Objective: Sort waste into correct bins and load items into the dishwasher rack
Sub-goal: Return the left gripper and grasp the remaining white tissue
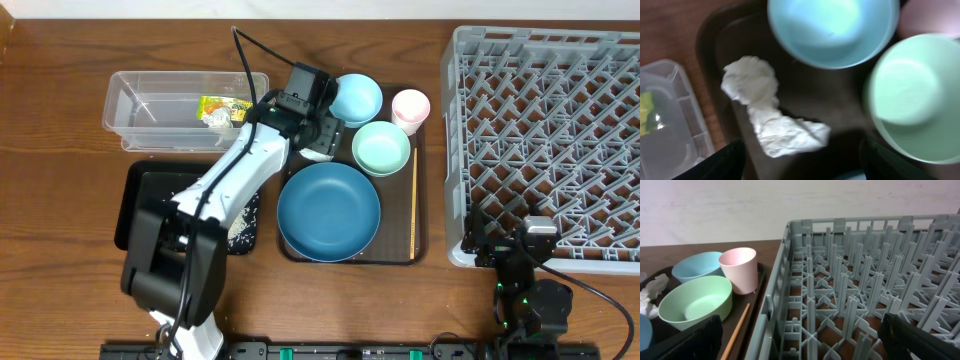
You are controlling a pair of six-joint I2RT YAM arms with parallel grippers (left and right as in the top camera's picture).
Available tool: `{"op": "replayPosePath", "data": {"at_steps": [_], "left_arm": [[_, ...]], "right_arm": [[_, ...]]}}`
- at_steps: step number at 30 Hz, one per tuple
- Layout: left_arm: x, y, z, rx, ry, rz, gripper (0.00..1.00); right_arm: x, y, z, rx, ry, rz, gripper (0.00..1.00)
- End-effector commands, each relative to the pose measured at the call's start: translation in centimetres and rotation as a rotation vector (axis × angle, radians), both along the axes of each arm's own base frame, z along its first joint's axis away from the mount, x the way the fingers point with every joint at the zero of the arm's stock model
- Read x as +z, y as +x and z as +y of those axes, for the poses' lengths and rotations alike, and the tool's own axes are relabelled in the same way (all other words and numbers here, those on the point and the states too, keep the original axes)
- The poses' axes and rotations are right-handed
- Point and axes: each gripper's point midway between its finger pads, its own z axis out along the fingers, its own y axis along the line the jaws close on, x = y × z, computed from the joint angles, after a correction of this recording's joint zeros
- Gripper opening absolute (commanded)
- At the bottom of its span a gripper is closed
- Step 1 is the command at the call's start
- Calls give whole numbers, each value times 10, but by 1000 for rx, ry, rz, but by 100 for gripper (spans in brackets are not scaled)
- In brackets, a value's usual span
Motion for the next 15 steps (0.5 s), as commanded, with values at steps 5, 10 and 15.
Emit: {"op": "replayPosePath", "data": {"at_steps": [5, 10, 15], "left_arm": [[-19, 10, 10, 13, 51, 0, 73], [-38, 16, 8, 13, 57, 13, 71], [-53, 20, 6, 14, 59, 18, 71]], "right_arm": [[-1, 0, -3, -15, 12, 1, 99], [-1, 0, -3, -15, 12, 1, 99], [-1, 0, -3, -15, 12, 1, 99]]}}
